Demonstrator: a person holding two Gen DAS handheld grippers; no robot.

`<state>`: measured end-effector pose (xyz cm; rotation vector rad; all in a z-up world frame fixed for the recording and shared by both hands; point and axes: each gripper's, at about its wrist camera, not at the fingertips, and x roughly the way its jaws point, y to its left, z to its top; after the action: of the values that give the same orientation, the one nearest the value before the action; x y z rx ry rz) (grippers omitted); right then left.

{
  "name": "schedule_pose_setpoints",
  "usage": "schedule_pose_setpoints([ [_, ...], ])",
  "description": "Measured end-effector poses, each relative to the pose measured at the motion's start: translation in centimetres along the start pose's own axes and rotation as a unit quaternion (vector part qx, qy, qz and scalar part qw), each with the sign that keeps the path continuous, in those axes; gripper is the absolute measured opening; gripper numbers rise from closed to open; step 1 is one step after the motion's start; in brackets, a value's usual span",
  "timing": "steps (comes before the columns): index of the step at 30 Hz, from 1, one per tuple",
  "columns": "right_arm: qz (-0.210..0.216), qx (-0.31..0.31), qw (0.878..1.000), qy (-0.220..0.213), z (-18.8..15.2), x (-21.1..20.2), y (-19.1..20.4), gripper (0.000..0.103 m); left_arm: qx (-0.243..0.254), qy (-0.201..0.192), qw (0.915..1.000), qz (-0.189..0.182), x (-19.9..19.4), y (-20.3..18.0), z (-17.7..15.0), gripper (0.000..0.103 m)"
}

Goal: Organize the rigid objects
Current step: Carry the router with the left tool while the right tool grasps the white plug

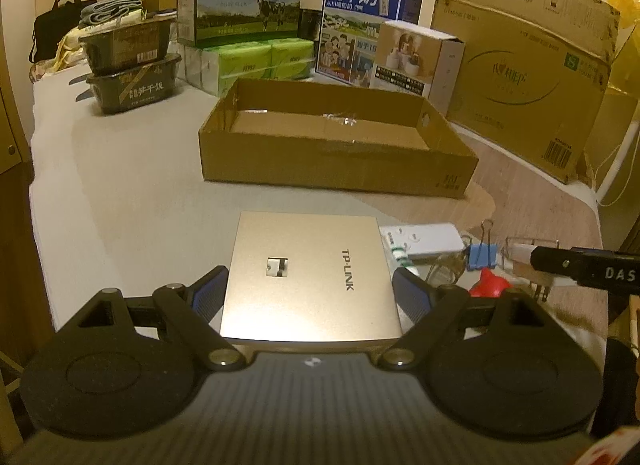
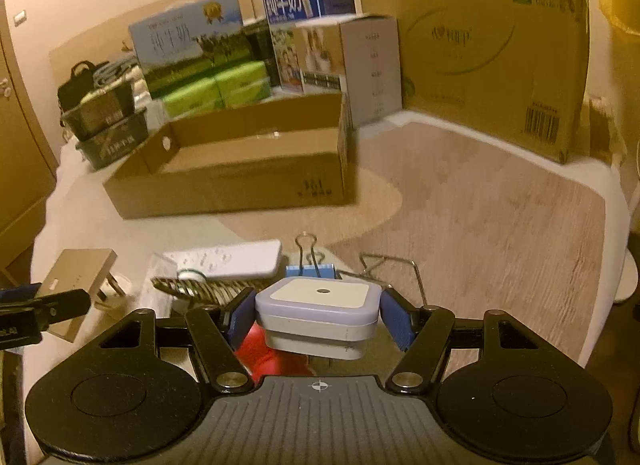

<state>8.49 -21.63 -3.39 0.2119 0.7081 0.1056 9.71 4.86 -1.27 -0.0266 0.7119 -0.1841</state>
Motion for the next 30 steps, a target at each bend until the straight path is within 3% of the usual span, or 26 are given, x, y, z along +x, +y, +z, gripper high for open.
schedule_pose_setpoints([
  [6, 0.012, -0.004, 0.999, -0.031, 1.6, -1.5, 0.3, 0.067, 0.001, -0.012, 0.9999, 0.0, 0.2, -0.4, 2.1, 0.086],
  [13, 0.034, -0.019, 0.998, -0.057, 5.3, -0.3, 0.9, 0.067, 0.007, -0.034, 0.9994, 0.0, 2.1, -0.2, 6.8, 0.086],
  [22, 0.048, -0.041, 0.995, -0.083, 13.0, 7.1, 1.6, 0.067, 0.005, -0.046, 0.9988, 0.014, 8.4, 1.6, 13.6, 0.086],
  [30, 0.057, -0.034, 0.996, -0.054, 15.1, 13.5, 1.7, 0.067, 0.009, -0.031, 0.9993, 0.019, 13.6, 2.5, 15.6, 0.086],
])
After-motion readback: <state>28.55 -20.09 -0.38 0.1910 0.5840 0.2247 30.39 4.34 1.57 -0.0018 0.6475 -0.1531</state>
